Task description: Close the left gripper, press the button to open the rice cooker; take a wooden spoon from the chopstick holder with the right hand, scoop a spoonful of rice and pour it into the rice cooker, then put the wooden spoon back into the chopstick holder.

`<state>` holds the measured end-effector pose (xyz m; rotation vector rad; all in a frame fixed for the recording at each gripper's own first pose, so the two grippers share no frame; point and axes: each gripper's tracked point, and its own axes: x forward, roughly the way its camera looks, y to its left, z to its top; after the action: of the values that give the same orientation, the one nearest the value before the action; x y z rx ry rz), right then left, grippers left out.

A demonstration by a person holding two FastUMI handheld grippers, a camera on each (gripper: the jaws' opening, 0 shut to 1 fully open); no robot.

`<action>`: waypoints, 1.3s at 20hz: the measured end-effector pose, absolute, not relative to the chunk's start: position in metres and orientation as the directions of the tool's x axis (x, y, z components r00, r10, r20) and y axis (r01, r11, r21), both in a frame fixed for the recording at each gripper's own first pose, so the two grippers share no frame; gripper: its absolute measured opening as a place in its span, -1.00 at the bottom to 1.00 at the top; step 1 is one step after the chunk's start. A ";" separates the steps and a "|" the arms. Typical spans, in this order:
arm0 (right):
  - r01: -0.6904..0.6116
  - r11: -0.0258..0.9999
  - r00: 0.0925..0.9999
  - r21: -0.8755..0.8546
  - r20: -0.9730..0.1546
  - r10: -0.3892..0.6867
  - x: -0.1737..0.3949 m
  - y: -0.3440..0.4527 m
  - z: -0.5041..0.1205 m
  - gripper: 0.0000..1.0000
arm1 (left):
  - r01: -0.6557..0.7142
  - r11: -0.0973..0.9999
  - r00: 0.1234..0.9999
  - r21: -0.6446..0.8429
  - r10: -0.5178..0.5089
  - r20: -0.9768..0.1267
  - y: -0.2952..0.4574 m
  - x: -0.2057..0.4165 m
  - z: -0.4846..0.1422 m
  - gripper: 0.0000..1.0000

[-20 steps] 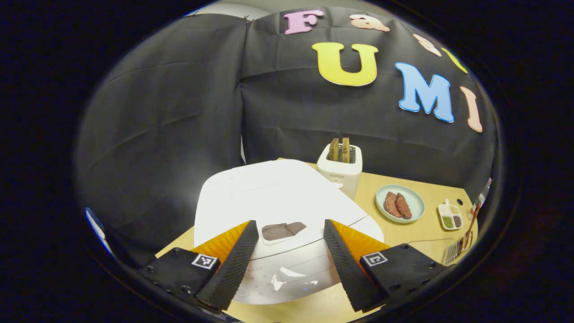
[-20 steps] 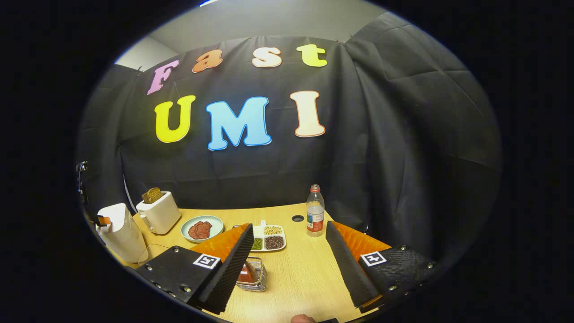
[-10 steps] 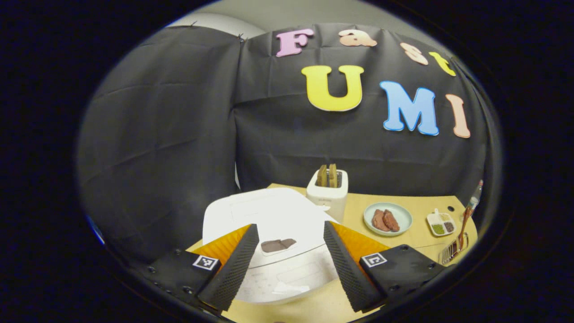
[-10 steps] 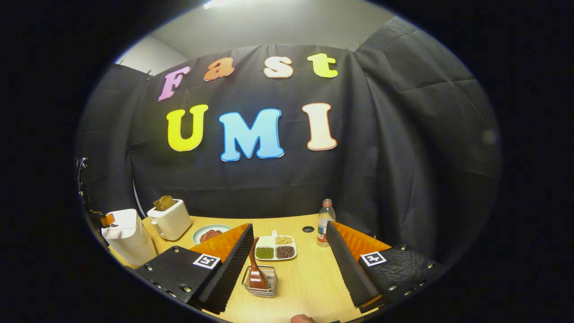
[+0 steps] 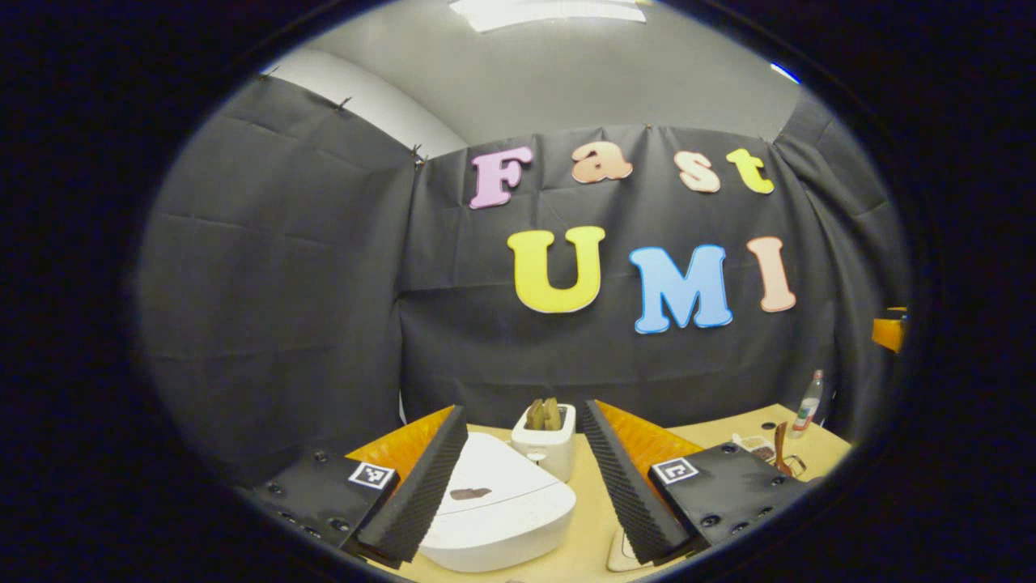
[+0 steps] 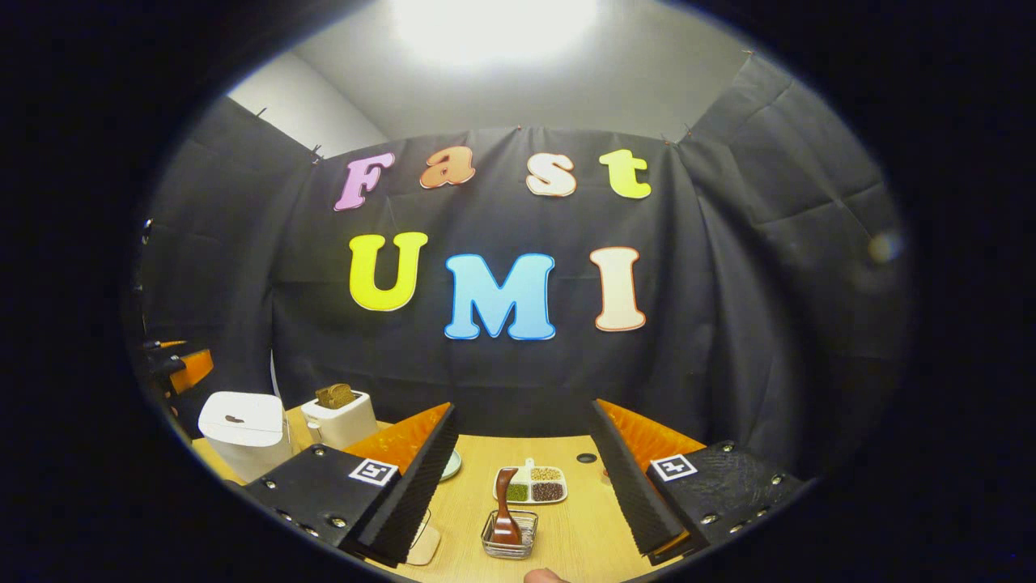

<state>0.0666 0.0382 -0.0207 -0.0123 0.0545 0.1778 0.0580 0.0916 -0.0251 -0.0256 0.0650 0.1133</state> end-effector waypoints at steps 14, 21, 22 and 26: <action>-0.200 0.980 0.980 0.009 0.023 0.200 0.041 0.066 0.000 0.96 | -0.022 0.997 1.000 -0.076 0.023 0.021 0.069 0.012 0.014 1.00; -0.207 0.978 0.978 0.011 0.019 0.207 0.036 0.077 0.001 0.96 | -0.018 0.998 1.000 -0.068 0.020 0.023 0.077 0.010 0.018 0.97; -0.206 0.978 0.978 0.011 0.020 0.206 0.036 0.078 0.001 0.96 | -0.016 0.998 1.000 -0.068 0.018 0.020 0.078 0.009 0.016 0.90; -0.200 0.980 0.980 0.016 0.025 0.199 0.036 0.082 0.004 0.96 | -0.011 0.997 1.000 -0.076 0.013 0.022 0.082 0.011 0.019 1.00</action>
<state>0.0358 0.0817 0.0042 0.0182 -0.0238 0.2011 0.0106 0.0823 0.0193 -0.0755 -0.0227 0.0124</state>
